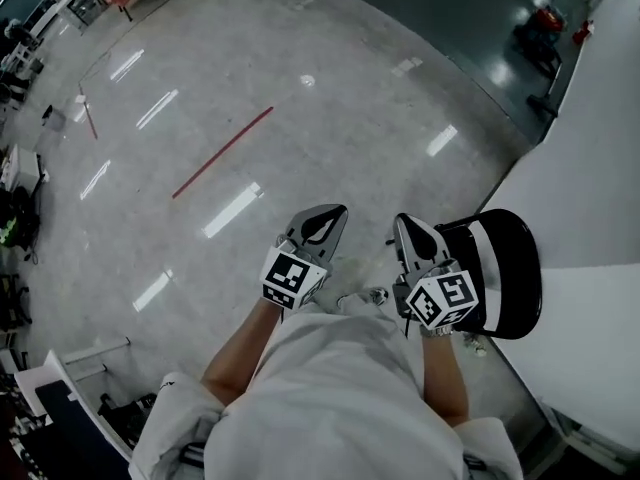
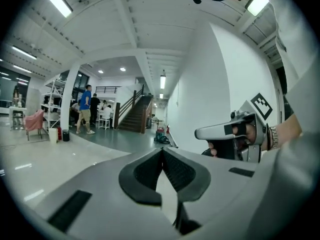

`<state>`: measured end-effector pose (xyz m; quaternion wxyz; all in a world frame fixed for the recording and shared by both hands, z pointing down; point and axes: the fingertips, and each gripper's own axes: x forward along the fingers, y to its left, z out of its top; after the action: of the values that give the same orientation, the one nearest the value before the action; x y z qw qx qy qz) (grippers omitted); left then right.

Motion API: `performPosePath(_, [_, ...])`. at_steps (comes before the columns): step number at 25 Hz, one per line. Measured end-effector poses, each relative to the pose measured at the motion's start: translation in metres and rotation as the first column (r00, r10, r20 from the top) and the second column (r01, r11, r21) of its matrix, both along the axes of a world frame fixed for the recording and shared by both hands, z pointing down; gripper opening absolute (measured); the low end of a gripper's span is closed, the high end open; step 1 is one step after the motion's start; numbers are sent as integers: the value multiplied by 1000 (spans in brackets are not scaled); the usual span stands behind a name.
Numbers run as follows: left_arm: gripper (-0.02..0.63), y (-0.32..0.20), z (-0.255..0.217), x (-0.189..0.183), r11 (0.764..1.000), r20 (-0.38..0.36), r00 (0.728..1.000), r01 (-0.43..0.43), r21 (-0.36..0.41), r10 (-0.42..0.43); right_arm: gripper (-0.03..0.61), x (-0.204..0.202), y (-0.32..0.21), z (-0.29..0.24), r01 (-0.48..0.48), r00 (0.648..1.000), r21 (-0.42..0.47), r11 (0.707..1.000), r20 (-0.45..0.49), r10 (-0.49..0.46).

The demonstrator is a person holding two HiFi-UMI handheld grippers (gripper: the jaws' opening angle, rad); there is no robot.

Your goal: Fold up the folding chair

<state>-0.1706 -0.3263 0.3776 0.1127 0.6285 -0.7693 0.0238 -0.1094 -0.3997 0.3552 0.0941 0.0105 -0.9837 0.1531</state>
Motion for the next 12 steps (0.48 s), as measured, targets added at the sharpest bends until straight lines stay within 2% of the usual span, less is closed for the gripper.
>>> performPosePath(5, [12, 87, -9, -31, 990, -22, 990, 138, 22, -137, 5, -43, 81, -7, 131, 991, 26, 991, -10, -131])
performPosePath(12, [12, 205, -3, -64, 951, -75, 949, 309, 24, -307, 5, -87, 185, -2, 264, 964, 58, 963, -21, -264])
